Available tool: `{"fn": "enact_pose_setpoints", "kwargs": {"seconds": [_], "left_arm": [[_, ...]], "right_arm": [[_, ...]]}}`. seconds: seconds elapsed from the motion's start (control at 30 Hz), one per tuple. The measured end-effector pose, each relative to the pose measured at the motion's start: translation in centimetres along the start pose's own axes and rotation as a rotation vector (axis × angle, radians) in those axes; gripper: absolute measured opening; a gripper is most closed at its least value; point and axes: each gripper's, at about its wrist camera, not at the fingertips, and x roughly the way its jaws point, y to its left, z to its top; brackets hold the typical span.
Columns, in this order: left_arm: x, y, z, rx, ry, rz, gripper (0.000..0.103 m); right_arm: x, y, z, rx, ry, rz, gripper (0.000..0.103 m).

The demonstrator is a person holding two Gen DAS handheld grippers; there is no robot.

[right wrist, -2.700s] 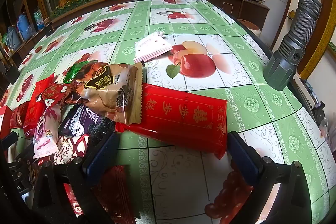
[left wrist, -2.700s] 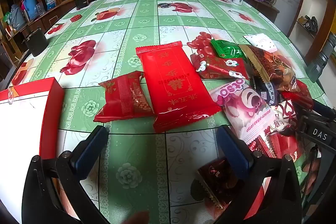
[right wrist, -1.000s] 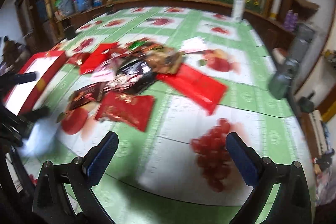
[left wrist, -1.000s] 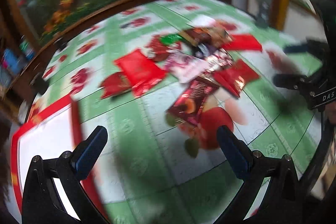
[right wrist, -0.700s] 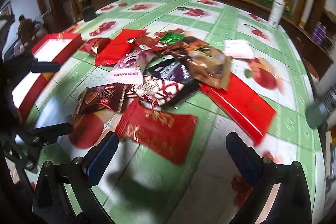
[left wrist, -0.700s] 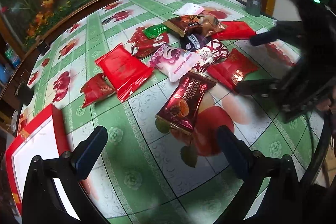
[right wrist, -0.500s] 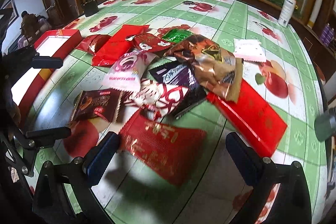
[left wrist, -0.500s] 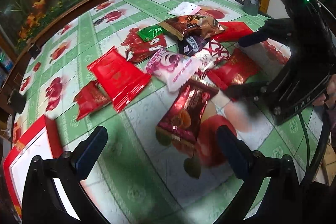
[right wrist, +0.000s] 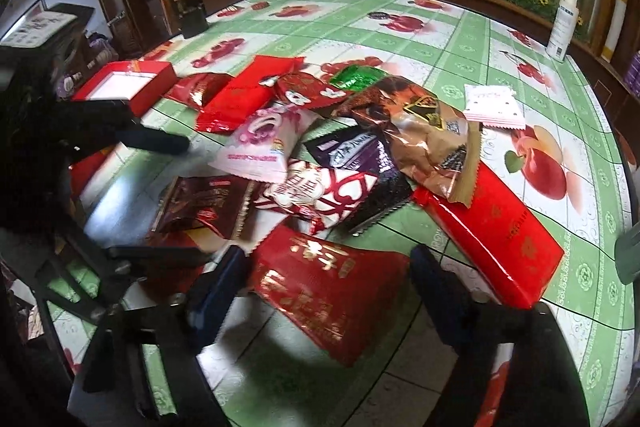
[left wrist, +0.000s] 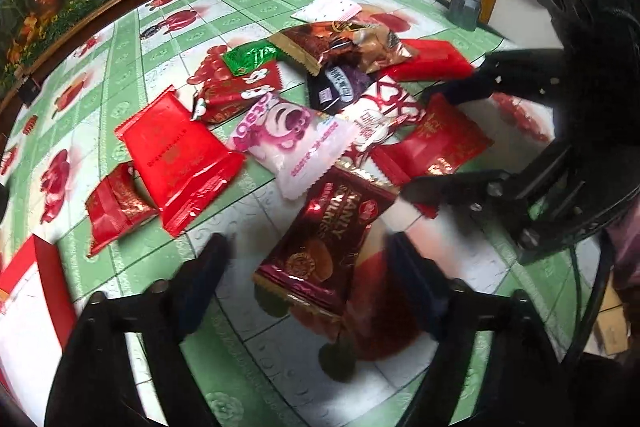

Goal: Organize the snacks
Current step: 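Grasp the dark red chocolate packet with left tool while right tool grasps red packet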

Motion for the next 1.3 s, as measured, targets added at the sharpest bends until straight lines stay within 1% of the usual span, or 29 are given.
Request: {"fn": "enact_pose_setpoints", "kwargs": {"seconds": [0.03,0.07,0.1,0.17,0.27,0.4,0.47,0.5,0.53,0.57,0.63,0.73,0.8,0.9,0.97,1.0,1.03,1.07,1.1,1.13,1.17,1.2,1.23,1.27,1.3], "left_arm": [[-0.2,-0.1,0.0,0.001,-0.006,-0.004,0.062],[-0.3,-0.4,-0.1,0.008,-0.012,0.0,0.057],[-0.5,-0.6,-0.2,0.012,-0.018,0.002,0.055],[-0.7,-0.8,-0.4,0.007,-0.028,-0.003,0.044],[-1.1,-1.0,-0.8,-0.012,-0.037,-0.008,0.041],[-1.7,-1.2,-1.7,-0.029,-0.04,-0.003,0.04],[-2.1,-1.3,-2.0,-0.044,-0.049,-0.002,0.038],[-2.5,-1.3,-2.2,-0.051,-0.061,-0.001,0.035],[-3.0,-1.4,-2.3,-0.055,-0.076,-0.004,0.025],[-3.3,-1.3,-2.4,-0.063,-0.084,-0.008,0.018],[-3.8,-1.2,-2.6,-0.076,-0.089,-0.02,0.018],[-4.2,-1.0,-3.4,-0.083,-0.085,-0.005,0.018],[-4.2,-0.9,-3.7,-0.085,-0.081,-0.015,0.018],[-4.6,-0.9,-3.6,-0.073,-0.094,0.032,0.019],[-4.5,-0.6,-3.1,-0.077,-0.09,0.037,0.019],[-4.4,-0.4,-2.8,-0.076,-0.083,0.032,0.019],[-4.0,-0.3,-2.4,-0.064,-0.071,0.018,0.022],[-3.6,-0.3,-2.2,-0.053,-0.052,0.002,0.031],[-3.1,-0.2,-2.0,-0.05,-0.037,-0.002,0.035],[-2.8,-0.1,-1.9,-0.052,-0.027,-0.002,0.037],[-2.4,-0.1,-1.7,-0.047,-0.02,-0.018,0.037],[-2.2,-0.2,-1.6,-0.034,-0.019,-0.05,0.037],[-2.2,-0.4,-1.7,-0.024,-0.02,-0.059,0.039],[-2.1,-0.6,-1.6,-0.011,-0.02,-0.06,0.046],[-2.0,-0.7,-1.5,0.004,-0.019,-0.05,0.049]], "right_arm": [[-0.1,-0.1,0.0,0.007,-0.005,0.007,0.075],[-0.2,-0.3,-0.1,0.017,-0.011,0.012,0.071],[-0.2,-0.4,-0.1,0.024,-0.015,0.017,0.07],[-0.4,-0.6,-0.1,0.039,-0.02,0.038,0.068],[-0.8,-0.6,-0.5,0.055,-0.027,0.065,0.065],[-1.2,0.0,-1.2,0.059,-0.029,0.079,0.063],[-1.5,0.6,-1.6,0.053,-0.028,0.079,0.063],[-1.6,0.9,-1.8,0.049,-0.027,0.076,0.063],[-1.7,1.1,-2.0,0.049,-0.026,0.074,0.062],[-1.9,1.4,-2.2,0.051,-0.026,0.071,0.062],[-2.1,1.9,-2.5,0.059,-0.021,0.06,0.062],[-2.7,2.6,-2.9,0.062,-0.027,0.041,0.056],[-3.0,3.2,-3.2,0.058,-0.02,0.038,0.056],[-3.1,3.7,-3.5,0.054,-0.004,0.033,0.061],[-2.9,3.8,-3.7,0.057,0.022,0.026,0.07],[-2.8,3.8,-3.8,0.057,0.031,0.019,0.072],[-2.9,3.9,-4.0,0.051,0.029,0.008,0.072],[-3.0,4.1,-4.2,0.041,0.027,-0.003,0.073],[-3.0,4.2,-4.4,0.037,0.029,-0.004,0.074],[-3.1,4.2,-4.6,0.033,0.03,-0.001,0.075],[-3.3,4.2,-4.8,0.027,0.031,0.0,0.077],[-3.4,4.2,-5.0,0.023,0.031,0.0,0.077],[-3.5,4.1,-5.2,0.018,0.035,0.0,0.08],[-3.7,4.0,-5.5,0.011,0.043,-0.004,0.083],[-3.8,3.9,-5.7,0.003,0.048,-0.011,0.083]]}}
